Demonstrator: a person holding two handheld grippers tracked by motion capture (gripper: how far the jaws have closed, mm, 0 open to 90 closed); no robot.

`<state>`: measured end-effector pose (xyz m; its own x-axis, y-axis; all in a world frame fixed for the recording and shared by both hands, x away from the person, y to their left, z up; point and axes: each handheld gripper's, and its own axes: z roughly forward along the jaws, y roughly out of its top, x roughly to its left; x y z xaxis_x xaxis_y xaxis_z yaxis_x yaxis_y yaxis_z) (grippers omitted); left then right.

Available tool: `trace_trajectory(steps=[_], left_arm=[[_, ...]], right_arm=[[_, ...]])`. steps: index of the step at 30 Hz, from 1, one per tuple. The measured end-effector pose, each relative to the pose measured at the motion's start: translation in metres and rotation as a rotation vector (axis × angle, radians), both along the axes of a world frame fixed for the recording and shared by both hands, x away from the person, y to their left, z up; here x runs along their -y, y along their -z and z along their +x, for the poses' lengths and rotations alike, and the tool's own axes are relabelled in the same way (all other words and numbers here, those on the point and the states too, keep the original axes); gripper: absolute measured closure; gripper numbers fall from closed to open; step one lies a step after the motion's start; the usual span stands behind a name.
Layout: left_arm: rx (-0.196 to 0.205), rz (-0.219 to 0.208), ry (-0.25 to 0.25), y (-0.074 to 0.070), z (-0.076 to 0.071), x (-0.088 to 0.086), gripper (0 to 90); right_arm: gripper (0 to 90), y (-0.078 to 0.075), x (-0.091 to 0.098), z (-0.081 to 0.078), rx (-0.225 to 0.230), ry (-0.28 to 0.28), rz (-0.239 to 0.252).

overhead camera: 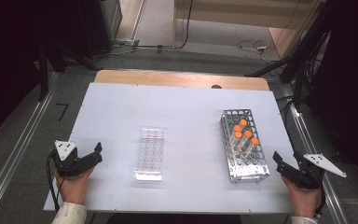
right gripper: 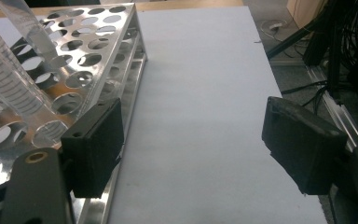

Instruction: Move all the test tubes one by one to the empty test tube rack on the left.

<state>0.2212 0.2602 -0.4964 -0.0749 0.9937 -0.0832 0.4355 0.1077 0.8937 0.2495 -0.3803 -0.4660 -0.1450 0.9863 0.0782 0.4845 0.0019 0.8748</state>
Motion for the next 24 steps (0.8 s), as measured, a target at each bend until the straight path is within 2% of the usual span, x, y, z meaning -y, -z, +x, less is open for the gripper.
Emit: trace_trajectory(steps=[7, 24], left_arm=[[0.014, 0.003, -0.009, -0.001, -0.002, 0.002, 6.2], [0.008, 0.017, -0.008, -0.001, -0.001, 0.004, 6.1]], right_arm=[[19.4, -0.005, -0.008, -0.001, 0.019, -0.035, 0.004], [19.9, -0.012, -0.025, -0.001, 0.031, -0.097, 0.005]])
